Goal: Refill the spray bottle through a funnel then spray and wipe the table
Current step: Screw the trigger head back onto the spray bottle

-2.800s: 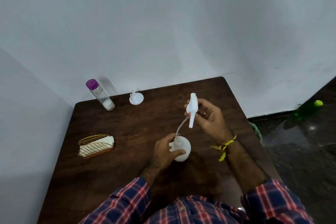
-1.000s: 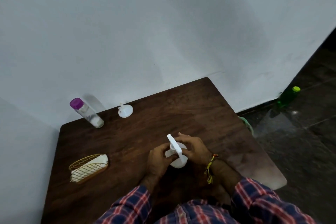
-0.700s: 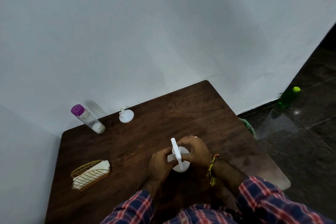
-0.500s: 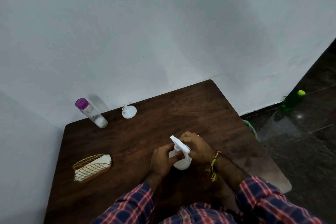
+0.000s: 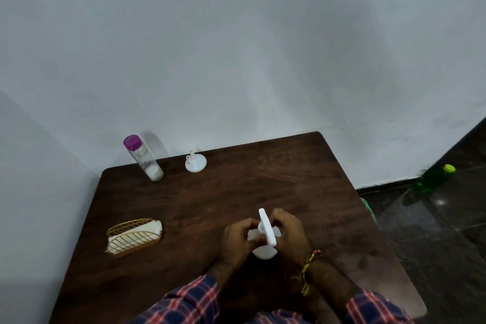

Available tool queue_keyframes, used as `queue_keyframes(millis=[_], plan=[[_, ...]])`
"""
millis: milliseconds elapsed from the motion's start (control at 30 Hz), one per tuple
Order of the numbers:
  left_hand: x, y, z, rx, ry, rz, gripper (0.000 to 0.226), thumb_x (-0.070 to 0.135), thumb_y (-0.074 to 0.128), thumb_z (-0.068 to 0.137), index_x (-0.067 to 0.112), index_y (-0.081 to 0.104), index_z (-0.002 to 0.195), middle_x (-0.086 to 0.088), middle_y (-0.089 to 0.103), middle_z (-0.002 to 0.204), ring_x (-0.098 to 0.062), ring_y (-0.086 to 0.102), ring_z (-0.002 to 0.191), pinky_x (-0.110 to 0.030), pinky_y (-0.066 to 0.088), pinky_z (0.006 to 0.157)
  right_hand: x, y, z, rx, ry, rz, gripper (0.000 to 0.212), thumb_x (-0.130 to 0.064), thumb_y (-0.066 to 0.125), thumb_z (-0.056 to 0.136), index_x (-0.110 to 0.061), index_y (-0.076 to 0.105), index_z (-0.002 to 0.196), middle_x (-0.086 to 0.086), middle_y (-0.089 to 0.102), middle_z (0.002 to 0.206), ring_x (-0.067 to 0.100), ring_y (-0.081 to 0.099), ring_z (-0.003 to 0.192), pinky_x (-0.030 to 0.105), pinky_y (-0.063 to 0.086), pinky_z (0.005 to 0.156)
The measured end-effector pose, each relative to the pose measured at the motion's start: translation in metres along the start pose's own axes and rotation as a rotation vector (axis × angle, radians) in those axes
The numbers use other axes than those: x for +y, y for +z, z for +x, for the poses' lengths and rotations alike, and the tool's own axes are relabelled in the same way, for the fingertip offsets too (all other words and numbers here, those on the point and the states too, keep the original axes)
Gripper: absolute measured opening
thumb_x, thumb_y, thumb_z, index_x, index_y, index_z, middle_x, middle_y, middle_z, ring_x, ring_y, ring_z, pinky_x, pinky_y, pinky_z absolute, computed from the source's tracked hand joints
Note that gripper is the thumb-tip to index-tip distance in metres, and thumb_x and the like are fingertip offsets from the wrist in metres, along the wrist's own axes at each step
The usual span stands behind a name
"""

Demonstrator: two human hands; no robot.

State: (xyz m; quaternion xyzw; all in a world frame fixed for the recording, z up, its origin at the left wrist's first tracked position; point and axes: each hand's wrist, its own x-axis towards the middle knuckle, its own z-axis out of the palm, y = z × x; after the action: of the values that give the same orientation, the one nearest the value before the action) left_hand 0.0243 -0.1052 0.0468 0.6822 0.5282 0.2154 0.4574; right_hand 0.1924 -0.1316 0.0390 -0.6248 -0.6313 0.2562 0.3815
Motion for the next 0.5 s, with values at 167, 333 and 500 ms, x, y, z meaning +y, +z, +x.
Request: queue_keyframes(millis=[167,333,500], plan=[[-0.003,0.001,0.000,0.036,0.018,0.049,0.032,0.043,0.082,0.068,0.034,0.073,0.098,0.021,0.071,0.093,0.003,0.064,0.089,-0.030,0.055,0.079,0.000,-0.012,-0.004,-0.194,-0.108,0.029,0.012,-0.025,0.068,0.086,-0.027,0.067,0.098,-0.015,0.065,0.099,0.003,0.062,0.095,0.026,0.050,0.083],[-0.003,0.001,0.000,0.047,0.011,0.103,0.038,0.051,0.074,0.066,0.032,0.072,0.099,0.021,0.070,0.092,0.002,0.064,0.089,-0.030,0.055,0.080,-0.006,-0.019,-0.002,-0.244,-0.138,0.031,0.020,-0.019,0.061,0.086,-0.022,0.069,0.104,-0.012,0.068,0.107,0.003,0.062,0.101,0.030,0.050,0.088],[-0.005,0.003,-0.002,0.038,0.024,0.083,0.037,0.048,0.076,0.071,0.031,0.071,0.104,0.017,0.071,0.100,-0.001,0.064,0.095,-0.028,0.055,0.083,-0.002,-0.015,-0.020,-0.144,0.019,0.205,0.042,-0.015,0.071,0.081,-0.015,0.067,0.122,-0.006,0.069,0.120,0.007,0.063,0.112,0.037,0.053,0.096]])
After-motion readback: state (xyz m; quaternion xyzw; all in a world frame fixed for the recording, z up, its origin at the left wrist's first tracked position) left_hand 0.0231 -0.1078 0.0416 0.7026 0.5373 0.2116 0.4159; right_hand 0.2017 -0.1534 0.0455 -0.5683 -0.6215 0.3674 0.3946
